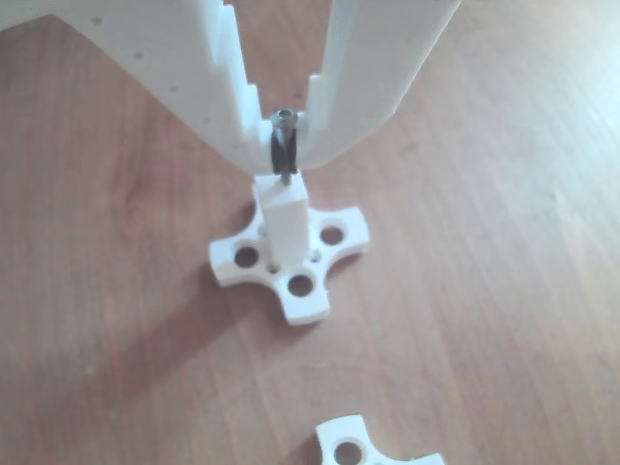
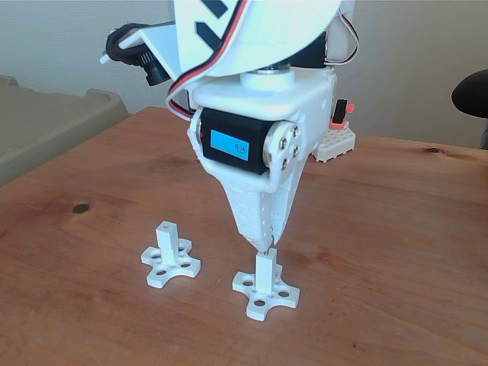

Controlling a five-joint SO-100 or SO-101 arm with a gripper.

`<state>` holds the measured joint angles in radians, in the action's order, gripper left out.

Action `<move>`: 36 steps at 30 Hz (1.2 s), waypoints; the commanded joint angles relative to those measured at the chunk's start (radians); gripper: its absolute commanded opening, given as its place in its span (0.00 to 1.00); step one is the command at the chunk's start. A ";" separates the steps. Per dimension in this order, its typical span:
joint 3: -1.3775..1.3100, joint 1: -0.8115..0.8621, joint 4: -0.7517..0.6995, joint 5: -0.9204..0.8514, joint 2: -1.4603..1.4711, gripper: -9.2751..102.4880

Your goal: Grab the screw and set it in the hole.

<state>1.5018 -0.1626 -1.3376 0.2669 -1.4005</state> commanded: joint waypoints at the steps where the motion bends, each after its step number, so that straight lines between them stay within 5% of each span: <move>1: -0.006 0.000 0.000 -0.014 -0.023 0.04; 36: -0.014 -0.009 -0.031 -0.021 -0.031 0.04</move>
<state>1.5018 -0.1626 -1.3622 0.2531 -1.4005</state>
